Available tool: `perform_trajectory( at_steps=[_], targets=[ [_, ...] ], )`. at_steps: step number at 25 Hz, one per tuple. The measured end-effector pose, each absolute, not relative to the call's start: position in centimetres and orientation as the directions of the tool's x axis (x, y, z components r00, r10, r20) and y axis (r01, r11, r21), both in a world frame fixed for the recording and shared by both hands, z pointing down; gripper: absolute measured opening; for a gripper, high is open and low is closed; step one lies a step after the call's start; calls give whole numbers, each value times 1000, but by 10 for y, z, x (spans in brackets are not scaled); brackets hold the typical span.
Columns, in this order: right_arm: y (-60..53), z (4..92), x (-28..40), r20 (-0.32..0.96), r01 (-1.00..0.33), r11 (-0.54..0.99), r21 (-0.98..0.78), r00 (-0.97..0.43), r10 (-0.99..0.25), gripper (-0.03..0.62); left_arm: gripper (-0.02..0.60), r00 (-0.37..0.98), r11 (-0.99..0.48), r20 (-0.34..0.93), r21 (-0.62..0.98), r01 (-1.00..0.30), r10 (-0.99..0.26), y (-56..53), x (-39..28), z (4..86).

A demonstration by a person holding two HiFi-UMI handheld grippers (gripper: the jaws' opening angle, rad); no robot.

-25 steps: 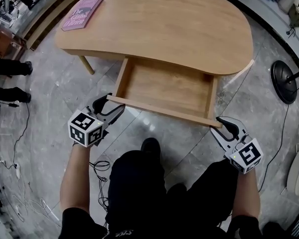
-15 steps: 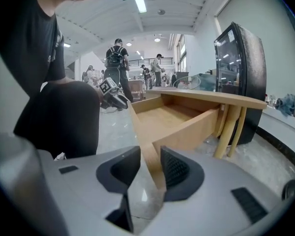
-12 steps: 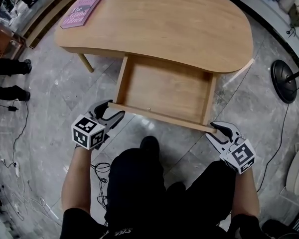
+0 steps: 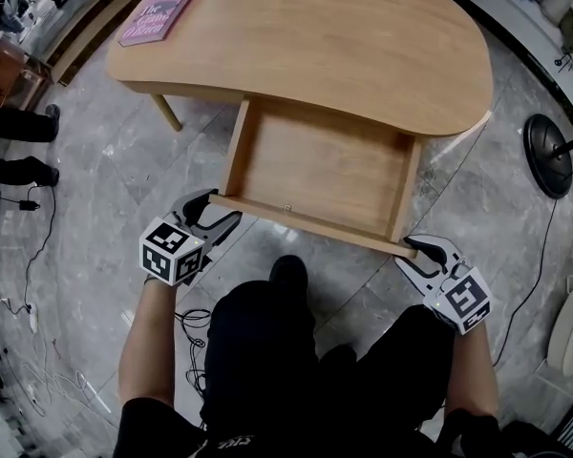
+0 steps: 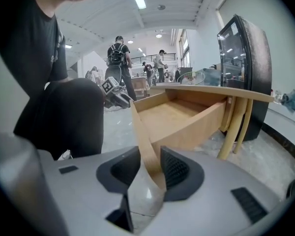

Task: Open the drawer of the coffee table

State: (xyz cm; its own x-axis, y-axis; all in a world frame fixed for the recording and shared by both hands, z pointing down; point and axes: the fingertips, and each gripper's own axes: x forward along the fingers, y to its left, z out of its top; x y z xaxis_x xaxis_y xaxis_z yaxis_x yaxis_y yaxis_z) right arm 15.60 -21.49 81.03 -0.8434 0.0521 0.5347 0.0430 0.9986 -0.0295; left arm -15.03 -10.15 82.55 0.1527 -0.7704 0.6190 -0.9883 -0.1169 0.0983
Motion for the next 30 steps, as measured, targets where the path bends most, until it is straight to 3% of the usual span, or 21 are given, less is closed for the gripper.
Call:
perform_trajectory(
  at_steps=[14,23,30],
  targets=[
    [-218,804,152,531,21,999,-28,-847,33,134,276,156,-118,595,102,-988,-788,-103,-149,823],
    [-225,800,164,486,-25,992,-124,-873,39,176,275,170,-164,585,64,-984,-793,-96,-158,810],
    [-240,755,154,352,10,991,-135,-934,58,202,281,197,-207,529,42,-977,-826,-108,-153,771]
  ],
)
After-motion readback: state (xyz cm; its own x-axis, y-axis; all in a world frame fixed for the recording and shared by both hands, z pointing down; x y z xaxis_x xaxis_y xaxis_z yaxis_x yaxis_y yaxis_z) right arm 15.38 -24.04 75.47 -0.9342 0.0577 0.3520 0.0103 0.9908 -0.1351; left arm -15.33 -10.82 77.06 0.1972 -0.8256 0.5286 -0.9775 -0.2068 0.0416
